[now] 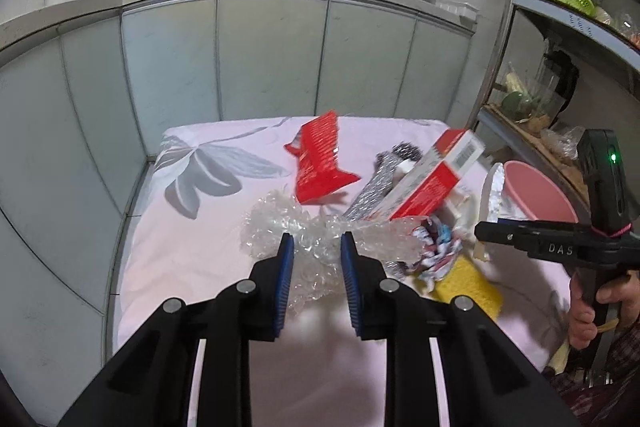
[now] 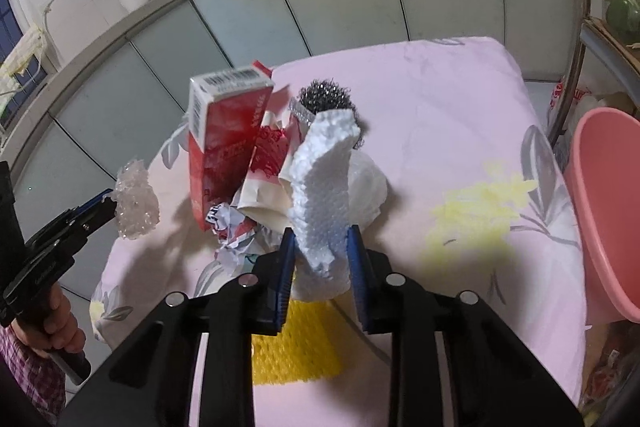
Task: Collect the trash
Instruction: 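Grasp the bubble wrap with the left gripper while the right gripper grasps the white styrofoam, then carry the bubble wrap and styrofoam over the pink bucket and open both grippers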
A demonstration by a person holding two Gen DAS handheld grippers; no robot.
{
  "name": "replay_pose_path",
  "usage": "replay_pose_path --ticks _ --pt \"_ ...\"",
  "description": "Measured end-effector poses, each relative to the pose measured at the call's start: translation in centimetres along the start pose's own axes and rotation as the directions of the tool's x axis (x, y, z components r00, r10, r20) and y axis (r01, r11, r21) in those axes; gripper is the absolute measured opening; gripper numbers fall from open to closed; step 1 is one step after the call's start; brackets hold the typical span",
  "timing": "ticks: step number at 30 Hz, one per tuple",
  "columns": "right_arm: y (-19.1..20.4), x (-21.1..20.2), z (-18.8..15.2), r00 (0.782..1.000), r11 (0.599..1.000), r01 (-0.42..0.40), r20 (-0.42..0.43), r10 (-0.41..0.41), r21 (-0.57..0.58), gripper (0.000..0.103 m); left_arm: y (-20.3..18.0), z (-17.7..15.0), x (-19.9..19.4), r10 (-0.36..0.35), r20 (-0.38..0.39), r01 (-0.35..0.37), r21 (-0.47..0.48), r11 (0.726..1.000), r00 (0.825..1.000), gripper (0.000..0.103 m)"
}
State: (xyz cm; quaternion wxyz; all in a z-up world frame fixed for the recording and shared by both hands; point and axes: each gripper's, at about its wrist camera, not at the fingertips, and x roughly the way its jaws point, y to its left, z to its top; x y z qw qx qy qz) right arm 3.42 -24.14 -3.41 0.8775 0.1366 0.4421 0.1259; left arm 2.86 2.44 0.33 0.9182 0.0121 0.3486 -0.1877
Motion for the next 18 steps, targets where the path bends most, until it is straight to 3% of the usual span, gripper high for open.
replay_pose_path --ticks 7,18 --pt "-2.1 -3.8 -0.3 0.998 0.999 0.012 0.068 -0.014 0.036 0.026 -3.4 1.9 -1.1 -0.074 0.046 0.073 0.023 0.997 0.996 0.023" --pt "-7.9 -9.8 -1.1 0.979 0.984 0.095 0.167 -0.120 0.148 0.026 -12.5 5.6 0.1 -0.221 0.068 0.210 0.135 0.968 0.973 0.023"
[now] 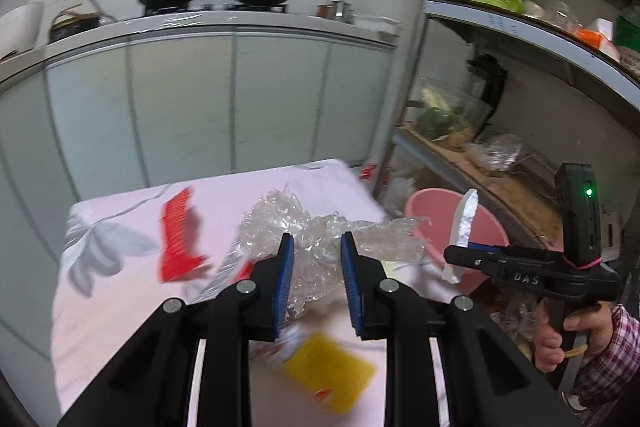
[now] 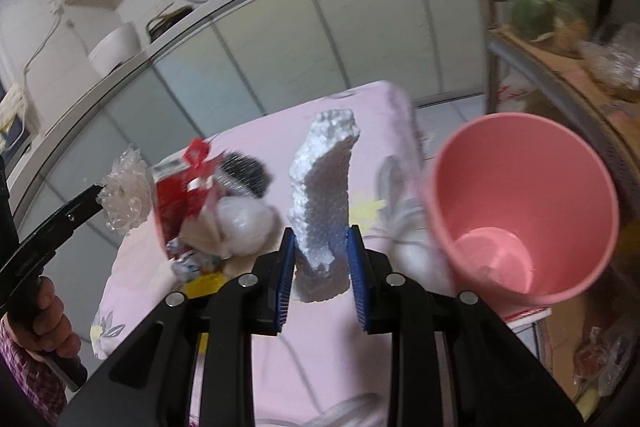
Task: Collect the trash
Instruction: 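Carry the bubble wrap and styrofoam over the pink bucket and open both grippers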
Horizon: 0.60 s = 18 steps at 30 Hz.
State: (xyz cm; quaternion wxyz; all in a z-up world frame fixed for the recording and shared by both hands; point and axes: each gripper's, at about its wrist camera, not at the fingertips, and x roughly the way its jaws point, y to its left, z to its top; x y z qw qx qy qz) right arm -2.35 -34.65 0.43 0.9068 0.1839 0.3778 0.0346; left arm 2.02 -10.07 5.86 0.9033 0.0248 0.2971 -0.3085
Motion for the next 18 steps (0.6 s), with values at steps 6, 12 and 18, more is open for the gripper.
replay_pose_path --ticks 6,12,18 --pt "-4.1 -2.4 0.4 0.996 0.996 0.072 0.045 -0.074 0.059 0.026 -4.6 1.7 3.0 -0.078 -0.008 0.078 0.051 0.996 0.997 0.023" --pt "-7.3 -3.6 0.6 0.988 0.985 0.133 0.067 -0.141 0.109 0.026 -9.1 2.7 6.5 -0.159 -0.040 0.162 0.091 0.983 0.987 0.023" --pt "-9.8 -3.5 0.3 0.977 0.970 0.195 0.056 -0.205 0.143 0.026 -13.1 2.8 10.6 -0.203 -0.091 0.213 0.120 0.970 0.975 0.023"
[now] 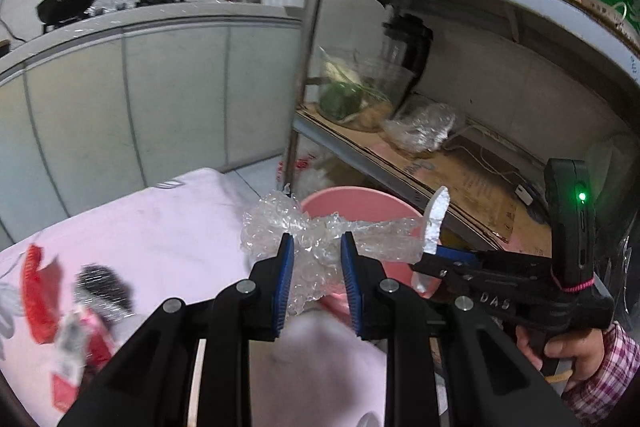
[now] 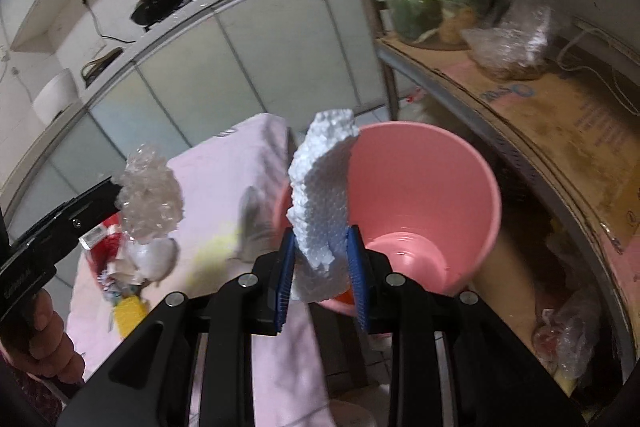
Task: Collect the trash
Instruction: 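Carry the bubble wrap and styrofoam over the pink bucket and open both grippers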
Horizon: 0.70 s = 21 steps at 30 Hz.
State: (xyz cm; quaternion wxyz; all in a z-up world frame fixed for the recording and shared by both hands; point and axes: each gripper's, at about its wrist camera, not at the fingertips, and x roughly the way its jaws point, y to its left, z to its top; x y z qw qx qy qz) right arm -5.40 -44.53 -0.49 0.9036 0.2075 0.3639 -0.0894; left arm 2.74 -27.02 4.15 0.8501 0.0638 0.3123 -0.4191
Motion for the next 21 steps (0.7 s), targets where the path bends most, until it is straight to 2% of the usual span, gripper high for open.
replay_pose_path --ticks 4,8,13,21 --pt "-1.7 1.2 -0.3 0.999 0.999 0.040 -0.018 -0.040 0.019 0.026 -1.6 0.4 3.1 -0.019 -0.035 0.020 0.006 1.000 0.999 0.024" --pt "-2.8 2.8 -0.5 0.996 0.997 0.079 -0.045 -0.078 0.026 0.026 -3.0 0.2 6.4 -0.001 -0.076 0.004 0.037 0.999 0.997 0.024" --pt "-3.1 4.0 -0.7 0.990 0.993 0.120 -0.069 -0.119 0.004 0.026 -3.5 -0.3 9.3 0.013 -0.121 -0.010 0.026 1.000 0.993 0.024" --pt "-3.6 5.3 -0.7 0.984 0.989 0.150 -0.093 -0.150 0.000 0.026 -3.7 -1.0 11.2 0.022 -0.152 -0.018 0.030 0.999 0.988 0.024"
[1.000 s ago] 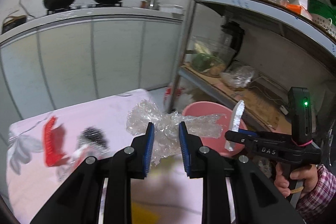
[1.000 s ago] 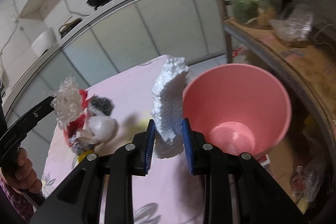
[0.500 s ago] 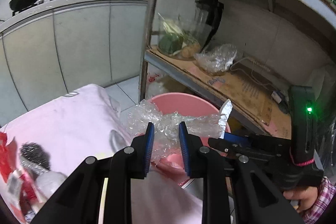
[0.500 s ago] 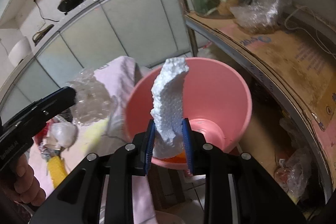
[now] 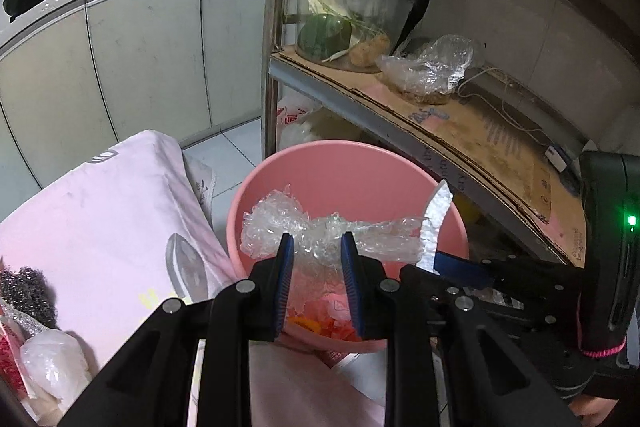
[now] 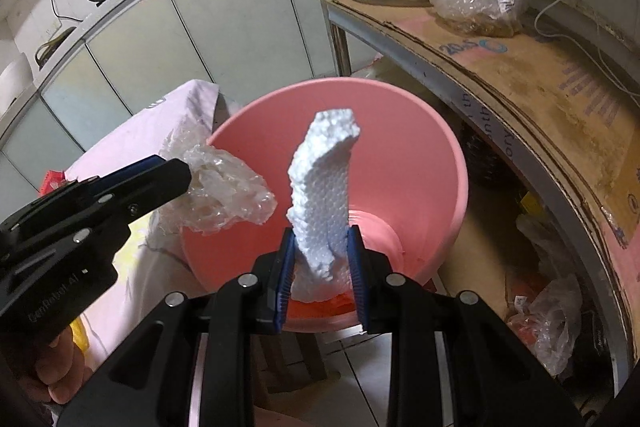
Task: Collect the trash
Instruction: 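Carry the bubble wrap and styrofoam over the pink bucket and open both grippers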
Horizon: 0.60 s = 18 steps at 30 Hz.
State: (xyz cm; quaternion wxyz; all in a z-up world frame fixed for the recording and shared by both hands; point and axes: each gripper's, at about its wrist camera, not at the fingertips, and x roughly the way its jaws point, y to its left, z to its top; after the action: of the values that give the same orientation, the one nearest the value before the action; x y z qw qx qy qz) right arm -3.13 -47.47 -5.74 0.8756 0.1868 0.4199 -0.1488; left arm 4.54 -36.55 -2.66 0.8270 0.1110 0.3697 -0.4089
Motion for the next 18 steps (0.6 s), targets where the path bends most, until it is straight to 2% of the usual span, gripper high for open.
replay_pose_path --ticks 18 --pt "0.9 1.6 0.5 0.999 0.999 0.039 -0.018 -0.040 -0.035 0.027 0.9 -0.2 1.6 -0.006 -0.016 0.006 -0.024 1.000 1.000 0.026"
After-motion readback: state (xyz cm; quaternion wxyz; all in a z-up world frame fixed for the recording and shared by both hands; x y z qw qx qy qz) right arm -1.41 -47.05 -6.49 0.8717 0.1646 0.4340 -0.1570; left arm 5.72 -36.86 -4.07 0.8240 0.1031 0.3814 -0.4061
